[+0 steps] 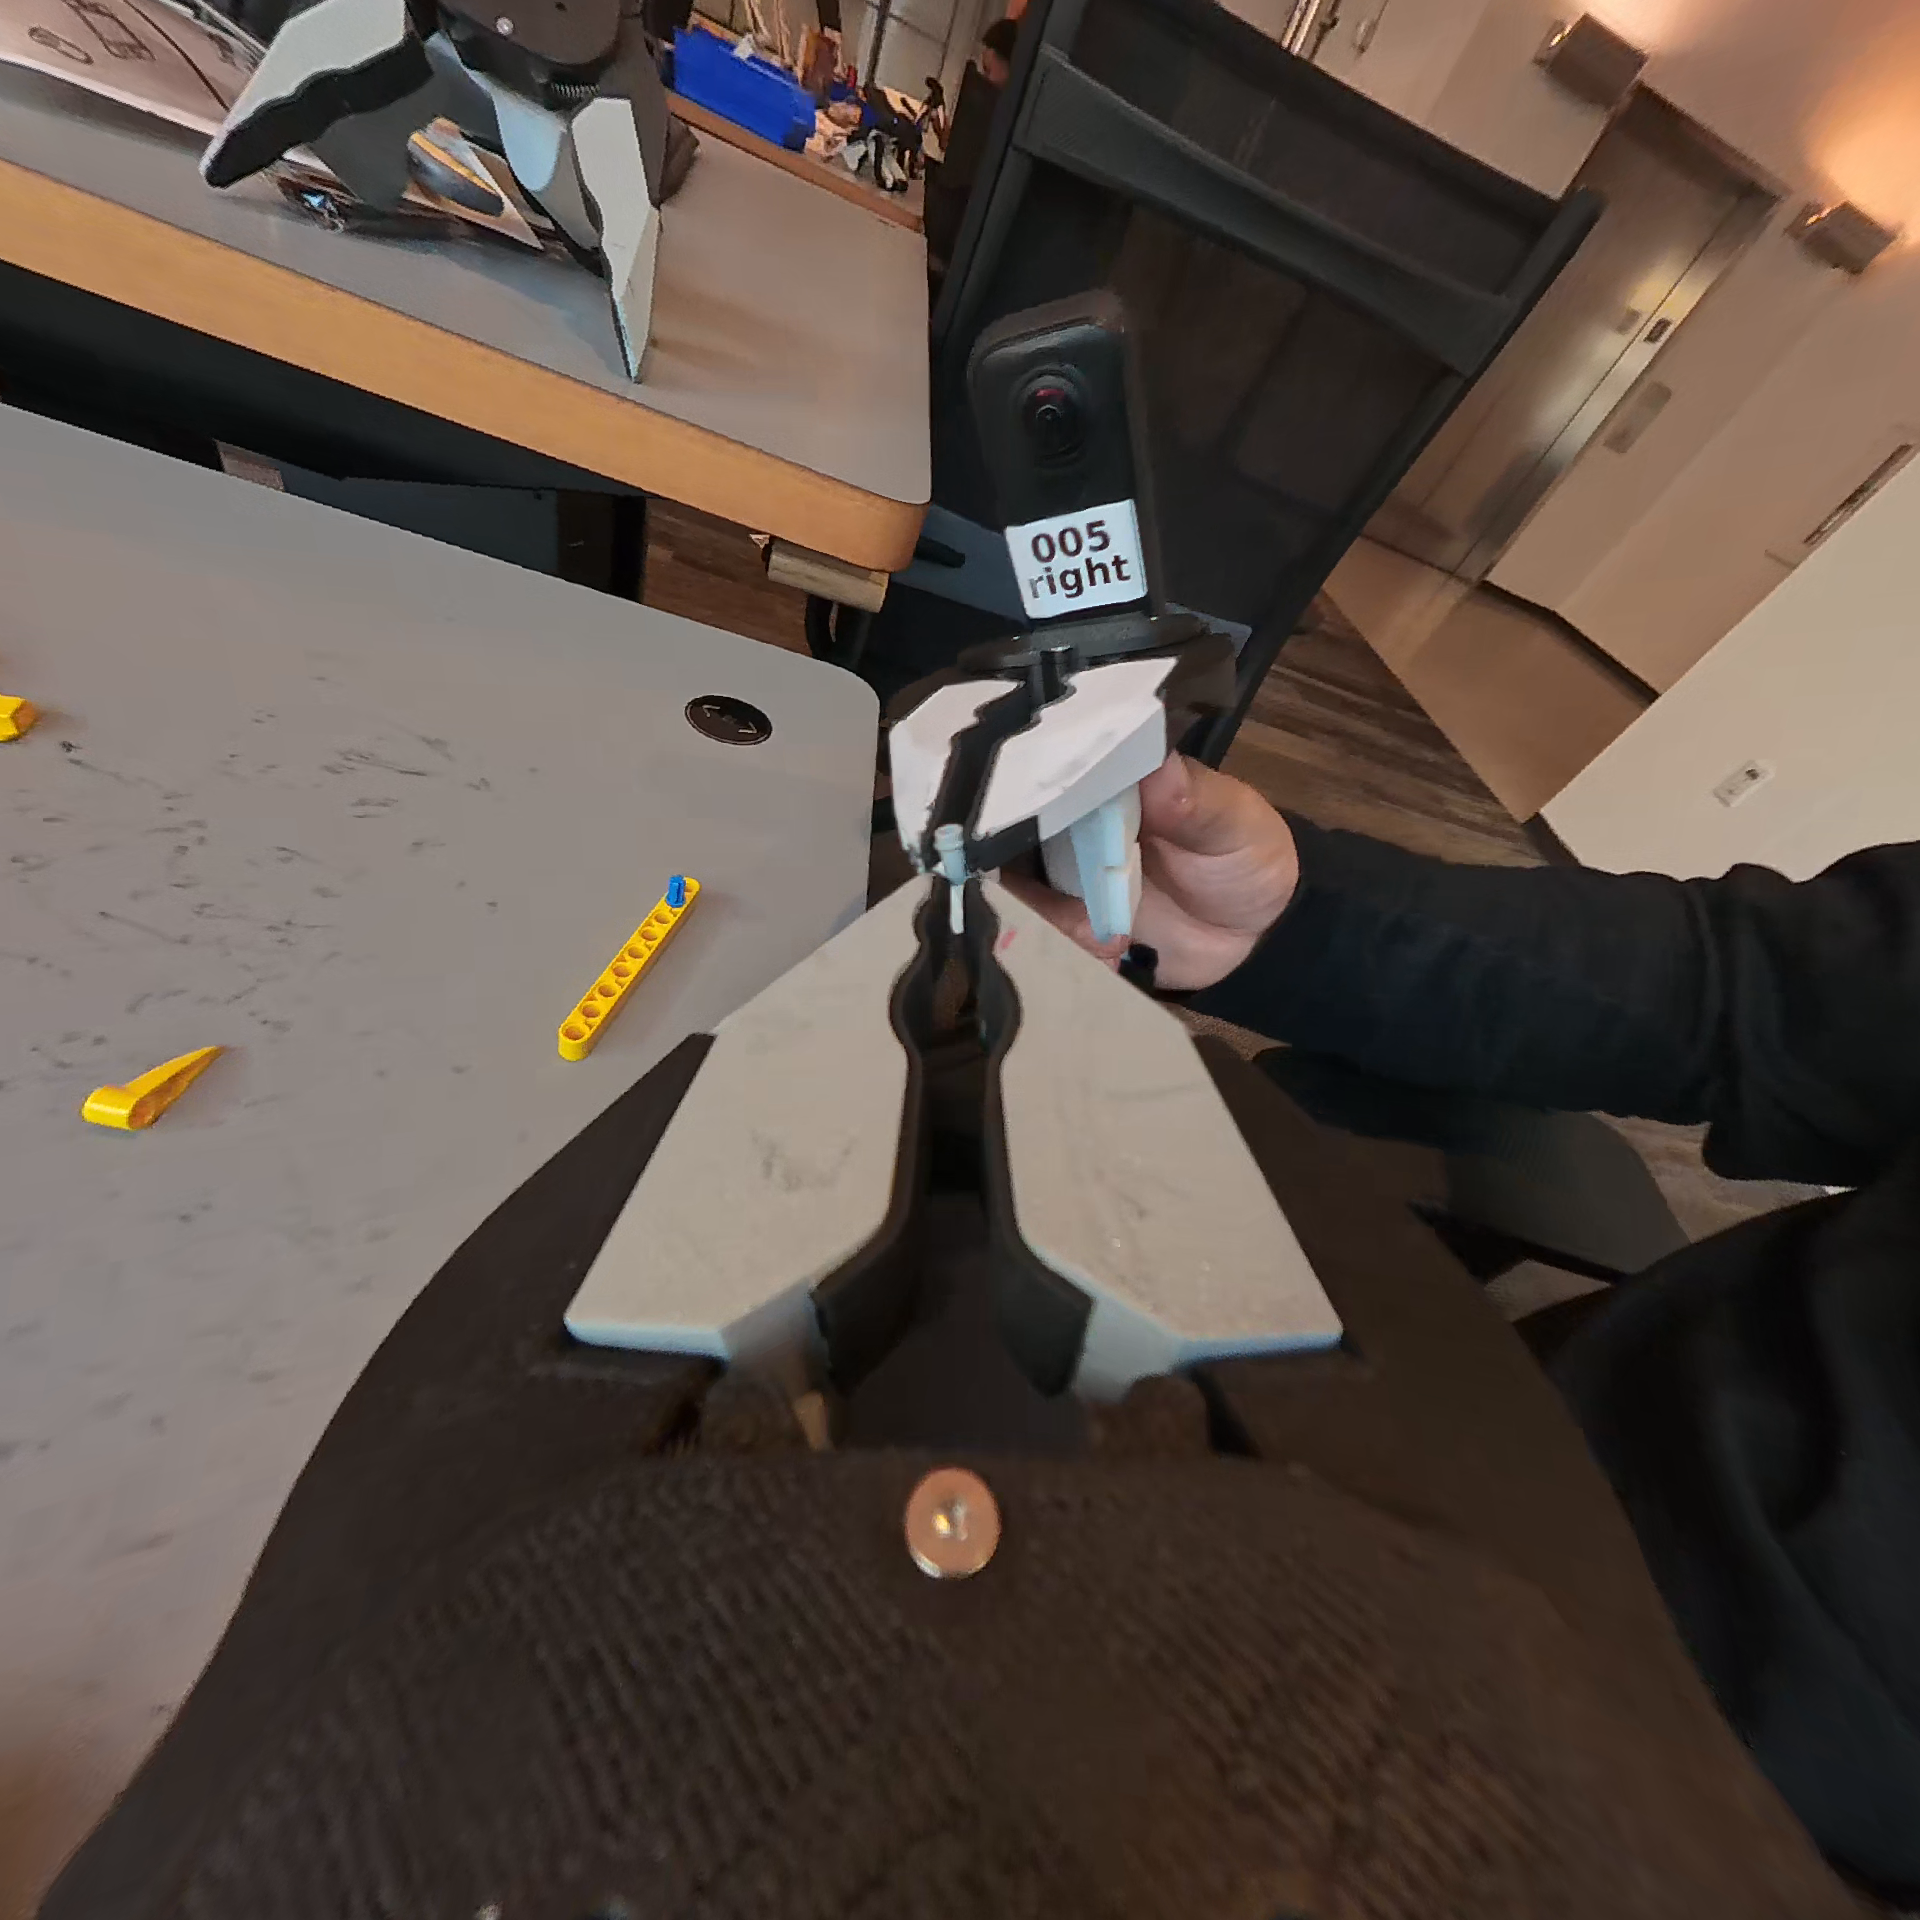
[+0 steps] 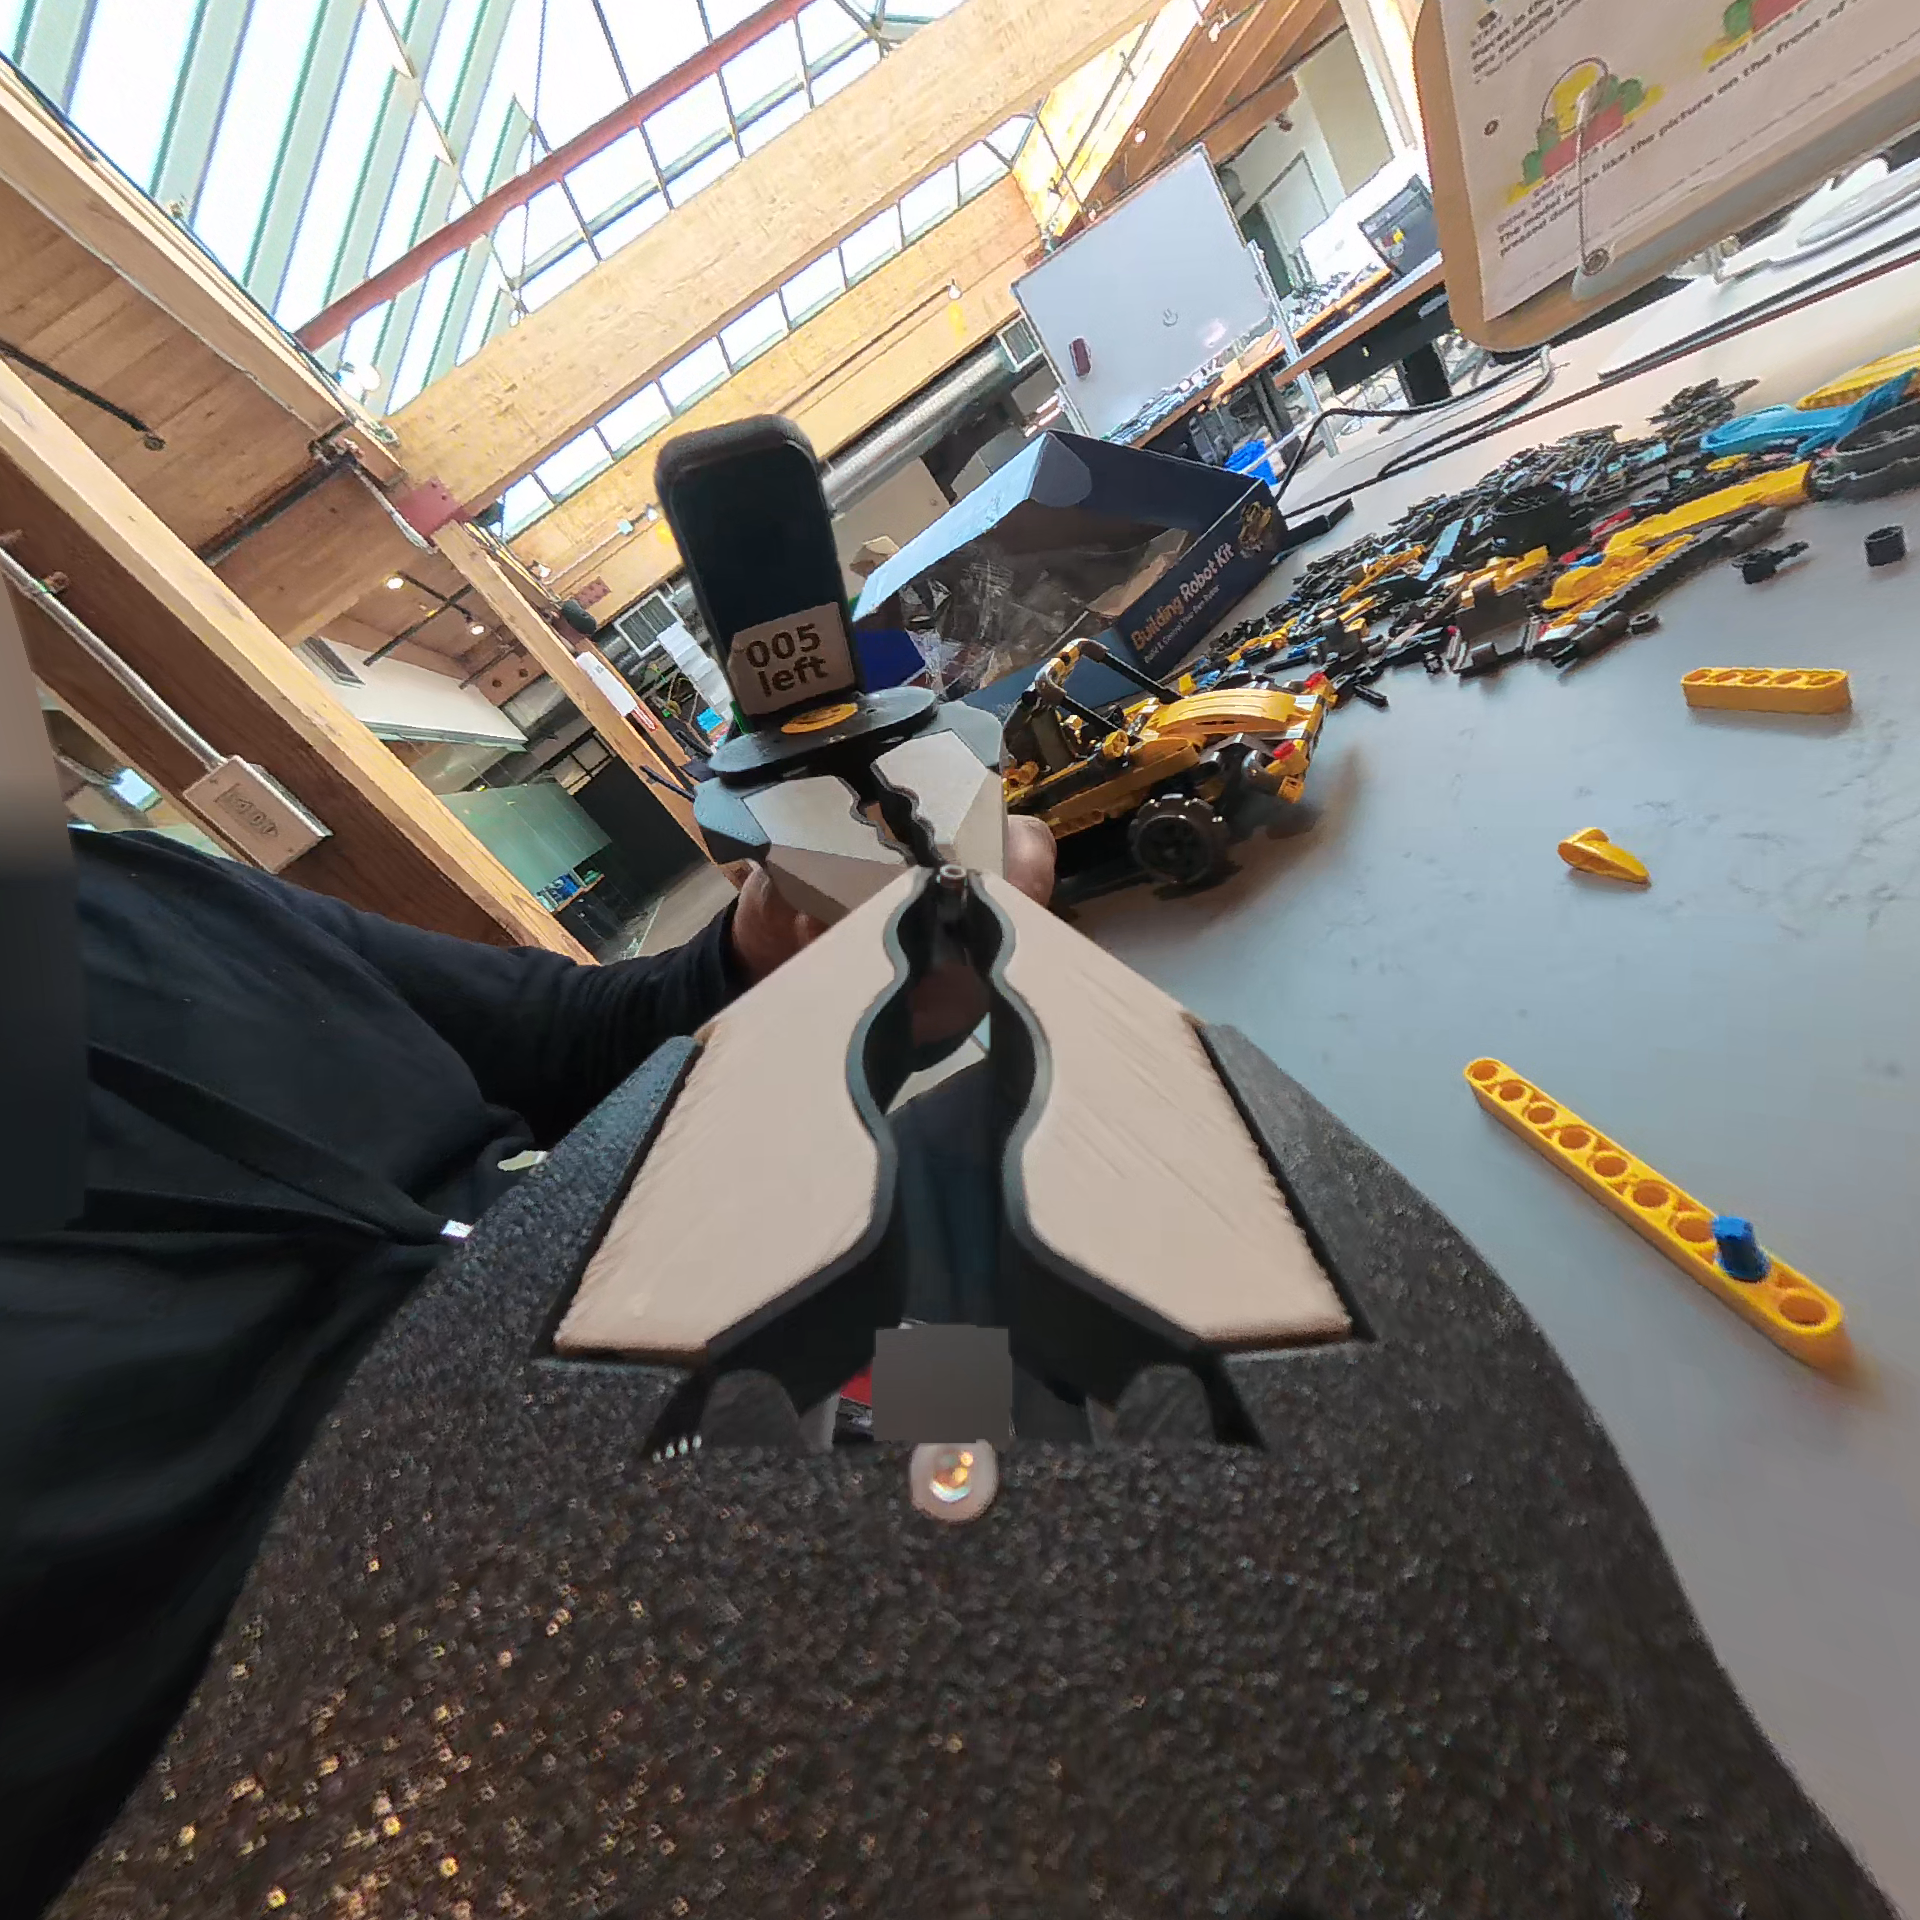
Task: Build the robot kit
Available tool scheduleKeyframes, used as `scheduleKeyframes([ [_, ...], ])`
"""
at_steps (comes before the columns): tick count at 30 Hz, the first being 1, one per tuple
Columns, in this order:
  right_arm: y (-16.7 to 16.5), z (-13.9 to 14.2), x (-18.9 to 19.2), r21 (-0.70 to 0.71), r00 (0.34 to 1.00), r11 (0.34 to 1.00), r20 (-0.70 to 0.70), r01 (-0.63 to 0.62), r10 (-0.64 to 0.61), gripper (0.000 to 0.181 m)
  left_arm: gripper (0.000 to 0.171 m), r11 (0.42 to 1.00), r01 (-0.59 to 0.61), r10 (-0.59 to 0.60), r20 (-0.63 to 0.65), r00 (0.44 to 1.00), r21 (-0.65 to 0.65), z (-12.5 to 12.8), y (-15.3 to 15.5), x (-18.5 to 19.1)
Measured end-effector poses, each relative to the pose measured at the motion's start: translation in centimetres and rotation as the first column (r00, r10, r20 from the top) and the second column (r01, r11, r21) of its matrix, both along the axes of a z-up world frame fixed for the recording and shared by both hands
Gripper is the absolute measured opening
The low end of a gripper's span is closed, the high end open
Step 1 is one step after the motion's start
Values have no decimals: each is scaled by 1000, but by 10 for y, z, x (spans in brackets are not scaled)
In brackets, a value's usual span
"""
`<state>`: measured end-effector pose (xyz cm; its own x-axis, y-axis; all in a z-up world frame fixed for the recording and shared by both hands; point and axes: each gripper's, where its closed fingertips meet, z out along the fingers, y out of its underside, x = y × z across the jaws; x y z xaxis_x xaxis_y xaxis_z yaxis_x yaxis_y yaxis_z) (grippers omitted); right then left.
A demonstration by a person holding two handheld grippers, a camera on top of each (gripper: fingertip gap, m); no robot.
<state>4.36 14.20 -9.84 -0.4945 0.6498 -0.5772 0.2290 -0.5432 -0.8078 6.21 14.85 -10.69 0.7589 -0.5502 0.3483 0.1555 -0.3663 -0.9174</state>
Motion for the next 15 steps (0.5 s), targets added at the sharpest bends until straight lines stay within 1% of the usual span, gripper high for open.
scheduleKeyframes([
  [6,0,-4,0,43,1000,999,17,15,-16,5,0,1000,-17,16,-64,998,-14,-8,1,-1],
  [8,2,-4,-1,51,999,998,15,31,-31,5,0,1000,-23,21,-59,998,-19,-8,2,-2],
  [12,4,-3,-1,-2,999,999,-1,43,-43,4,0,998,-42,41,-23,999,-37,-10,4,-5],
  [15,6,-6,-2,-9,998,998,-7,60,-60,5,5,999,-48,48,-12,999,-26,-11,3,-3],
])
